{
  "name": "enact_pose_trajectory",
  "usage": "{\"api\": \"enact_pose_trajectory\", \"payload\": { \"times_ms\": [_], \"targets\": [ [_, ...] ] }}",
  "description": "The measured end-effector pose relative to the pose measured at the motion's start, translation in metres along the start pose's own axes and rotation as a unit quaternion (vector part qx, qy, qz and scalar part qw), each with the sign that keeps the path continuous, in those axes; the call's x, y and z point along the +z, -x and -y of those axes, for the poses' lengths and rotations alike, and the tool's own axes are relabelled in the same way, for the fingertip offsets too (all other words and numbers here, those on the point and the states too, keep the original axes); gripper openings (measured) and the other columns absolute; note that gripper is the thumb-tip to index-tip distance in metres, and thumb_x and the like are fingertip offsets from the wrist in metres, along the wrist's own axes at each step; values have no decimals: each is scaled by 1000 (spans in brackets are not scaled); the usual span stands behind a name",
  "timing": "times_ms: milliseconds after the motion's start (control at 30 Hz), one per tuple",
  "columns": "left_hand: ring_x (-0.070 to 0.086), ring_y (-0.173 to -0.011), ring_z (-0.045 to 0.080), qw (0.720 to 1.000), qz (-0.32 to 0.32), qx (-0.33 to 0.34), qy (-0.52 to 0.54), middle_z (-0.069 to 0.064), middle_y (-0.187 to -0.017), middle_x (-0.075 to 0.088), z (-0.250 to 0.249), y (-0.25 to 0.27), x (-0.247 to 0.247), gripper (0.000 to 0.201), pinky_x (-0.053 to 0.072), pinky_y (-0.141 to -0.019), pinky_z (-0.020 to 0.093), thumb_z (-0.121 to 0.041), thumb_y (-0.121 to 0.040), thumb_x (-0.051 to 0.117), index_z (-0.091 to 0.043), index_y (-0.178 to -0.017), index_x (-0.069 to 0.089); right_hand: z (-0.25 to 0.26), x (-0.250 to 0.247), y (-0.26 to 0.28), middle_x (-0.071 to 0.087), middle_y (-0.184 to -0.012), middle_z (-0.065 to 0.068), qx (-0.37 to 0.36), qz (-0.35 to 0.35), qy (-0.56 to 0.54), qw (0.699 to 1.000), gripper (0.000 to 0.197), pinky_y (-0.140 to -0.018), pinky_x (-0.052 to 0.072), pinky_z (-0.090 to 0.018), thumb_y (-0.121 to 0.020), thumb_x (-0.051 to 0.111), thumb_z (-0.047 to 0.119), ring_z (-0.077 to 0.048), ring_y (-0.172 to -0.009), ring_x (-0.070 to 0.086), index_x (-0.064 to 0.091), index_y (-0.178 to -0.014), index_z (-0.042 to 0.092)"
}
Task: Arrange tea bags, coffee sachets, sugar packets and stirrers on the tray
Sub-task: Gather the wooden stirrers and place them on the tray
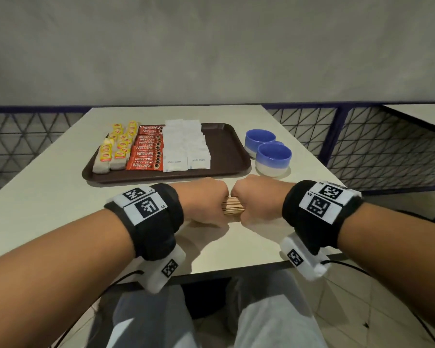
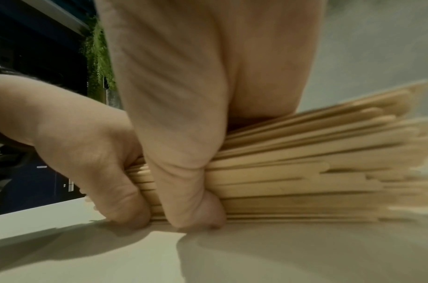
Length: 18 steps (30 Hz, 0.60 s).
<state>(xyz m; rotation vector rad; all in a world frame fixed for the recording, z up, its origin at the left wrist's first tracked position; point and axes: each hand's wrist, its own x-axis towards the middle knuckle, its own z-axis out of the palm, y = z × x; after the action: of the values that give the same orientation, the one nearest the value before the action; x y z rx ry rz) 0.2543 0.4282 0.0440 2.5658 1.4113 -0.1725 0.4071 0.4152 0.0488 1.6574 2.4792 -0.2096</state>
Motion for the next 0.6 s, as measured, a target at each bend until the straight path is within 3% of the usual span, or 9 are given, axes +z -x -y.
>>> {"api": "enact_pose_trajectory", "payload": {
  "times_ms": [167, 300, 400, 600],
  "targets": [
    [59, -67, 12, 1000, 8, 0, 5, -8, -77, 63, 10, 7, -3, 22, 41, -57, 26, -40, -78, 77, -27, -91, 64, 8, 1, -6, 63, -75, 2, -32, 2, 9, 999, 10, -61, 52, -29, -84, 69, 20, -14, -65, 60, 67, -94, 21],
    [52, -64, 8, 1000, -4, 4, -16, -8, -76, 56, 14, 11, -1, 24, 35, -52, 24, -36, -82, 76, -26, -95, 58, 12, 1, -9, 67, -83, 1, -48, -3, -6, 999, 19, -72, 59, -36, -84, 69, 23, -16, -72, 64, 68, -103, 22],
    [52, -65, 10, 1000, -13, -2, -28, -7, -76, 55, 17, 13, 1, 30, 35, -52, 26, -39, -80, 76, -22, -100, 62, 14, 1, -10, 69, -86, 2, -52, -1, -36, 998, 21, -72, 58, -36, -83, 69, 23, -15, -75, 64, 68, -104, 23],
    [56, -65, 14, 999, -29, 11, -28, -4, -73, 57, 20, 18, 2, 19, 36, -54, 28, -38, -83, 72, -27, -85, 56, 14, -1, -12, 70, -80, 5, -39, 9, -60, 997, 13, -71, 58, -36, -83, 69, 21, -15, -72, 66, 71, -95, 26]
  ]
}}
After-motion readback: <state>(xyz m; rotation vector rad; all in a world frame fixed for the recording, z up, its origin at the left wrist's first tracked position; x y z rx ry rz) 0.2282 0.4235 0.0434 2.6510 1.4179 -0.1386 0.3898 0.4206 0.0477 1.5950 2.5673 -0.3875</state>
